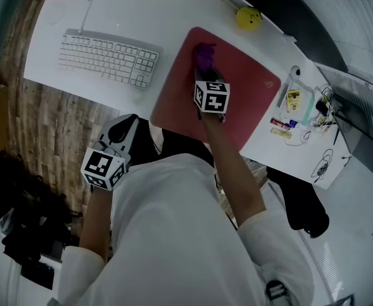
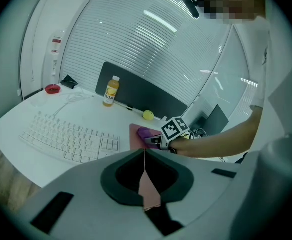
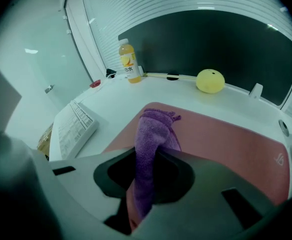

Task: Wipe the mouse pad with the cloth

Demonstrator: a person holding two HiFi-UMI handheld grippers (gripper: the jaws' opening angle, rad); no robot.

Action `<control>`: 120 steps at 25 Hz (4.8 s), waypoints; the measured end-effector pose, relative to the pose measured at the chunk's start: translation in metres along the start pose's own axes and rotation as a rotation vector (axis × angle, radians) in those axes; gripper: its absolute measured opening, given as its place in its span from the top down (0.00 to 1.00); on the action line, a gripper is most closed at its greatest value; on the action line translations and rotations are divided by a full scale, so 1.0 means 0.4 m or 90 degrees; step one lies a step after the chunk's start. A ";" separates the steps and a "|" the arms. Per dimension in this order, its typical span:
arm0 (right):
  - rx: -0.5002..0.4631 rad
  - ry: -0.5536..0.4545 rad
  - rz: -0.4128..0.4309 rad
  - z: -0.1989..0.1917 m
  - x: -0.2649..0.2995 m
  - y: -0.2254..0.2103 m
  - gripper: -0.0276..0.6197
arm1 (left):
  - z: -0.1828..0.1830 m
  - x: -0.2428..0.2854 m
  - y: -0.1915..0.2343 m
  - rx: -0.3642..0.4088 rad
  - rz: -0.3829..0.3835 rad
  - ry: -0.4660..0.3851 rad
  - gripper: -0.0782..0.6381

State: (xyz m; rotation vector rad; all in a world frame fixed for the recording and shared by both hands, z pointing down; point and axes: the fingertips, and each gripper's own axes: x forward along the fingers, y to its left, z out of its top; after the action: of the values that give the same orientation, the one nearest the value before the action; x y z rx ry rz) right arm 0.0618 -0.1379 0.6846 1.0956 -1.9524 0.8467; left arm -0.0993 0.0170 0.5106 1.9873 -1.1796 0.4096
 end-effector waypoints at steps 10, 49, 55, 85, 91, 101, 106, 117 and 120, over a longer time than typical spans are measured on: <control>-0.006 -0.009 0.063 0.046 0.046 0.121 0.84 | 0.015 0.004 0.001 -0.005 0.005 -0.019 0.86; 0.069 -0.031 -0.063 -0.011 -0.093 -0.431 0.84 | -0.011 0.136 -0.284 0.068 -0.044 0.024 0.86; 0.097 -0.009 -0.129 -0.081 -0.166 -0.578 0.84 | -0.008 0.156 -0.328 0.085 -0.050 0.025 0.86; 0.122 -0.085 -0.204 -0.189 -0.534 -0.653 0.84 | 0.042 0.088 -0.307 0.118 -0.042 -0.024 0.86; 0.114 -0.109 -0.205 -0.208 -0.607 -0.536 0.84 | 0.034 0.018 -0.262 0.133 -0.072 -0.016 0.86; 0.138 -0.155 -0.199 -0.258 -0.734 -0.310 0.84 | 0.023 -0.115 -0.170 0.138 -0.092 -0.035 0.86; 0.157 -0.195 -0.194 -0.295 -0.813 -0.189 0.84 | -0.014 -0.172 -0.165 0.150 -0.128 -0.030 0.86; 0.159 -0.270 -0.207 -0.347 -0.983 -0.016 0.84 | -0.021 -0.281 -0.207 0.174 -0.181 -0.068 0.86; 0.140 -0.280 -0.211 -0.355 -1.025 0.011 0.84 | -0.017 -0.300 -0.237 0.183 -0.193 -0.073 0.86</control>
State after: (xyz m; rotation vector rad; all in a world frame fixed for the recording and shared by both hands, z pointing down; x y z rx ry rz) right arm 0.2485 0.1457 0.4146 1.8039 -1.9649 0.6874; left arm -0.0805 0.1199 0.3987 2.4238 -0.9039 0.3257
